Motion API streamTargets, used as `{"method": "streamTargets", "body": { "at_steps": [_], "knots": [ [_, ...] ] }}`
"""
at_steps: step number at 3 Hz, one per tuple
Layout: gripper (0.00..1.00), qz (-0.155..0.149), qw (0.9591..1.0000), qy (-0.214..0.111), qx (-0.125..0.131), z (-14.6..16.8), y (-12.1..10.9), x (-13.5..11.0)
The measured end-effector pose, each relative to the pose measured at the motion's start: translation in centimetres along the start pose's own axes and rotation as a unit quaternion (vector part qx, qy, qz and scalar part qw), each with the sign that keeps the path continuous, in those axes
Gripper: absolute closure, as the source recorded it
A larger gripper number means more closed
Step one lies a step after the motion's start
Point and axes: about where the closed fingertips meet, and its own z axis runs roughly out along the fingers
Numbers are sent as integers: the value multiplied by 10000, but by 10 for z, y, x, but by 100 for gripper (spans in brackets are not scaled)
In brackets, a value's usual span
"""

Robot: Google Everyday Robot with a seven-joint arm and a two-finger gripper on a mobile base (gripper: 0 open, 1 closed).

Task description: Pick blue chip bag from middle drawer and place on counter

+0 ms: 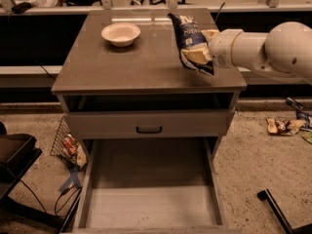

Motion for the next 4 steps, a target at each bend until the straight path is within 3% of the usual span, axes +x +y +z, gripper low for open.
{"method": "streamTargets", "body": {
  "at_steps": [1, 4],
  "knots": [
    [100, -270, 9989, 388, -43, 33, -11, 2],
    [28, -322, 9984, 462, -108, 45, -7, 5]
  ]
}}
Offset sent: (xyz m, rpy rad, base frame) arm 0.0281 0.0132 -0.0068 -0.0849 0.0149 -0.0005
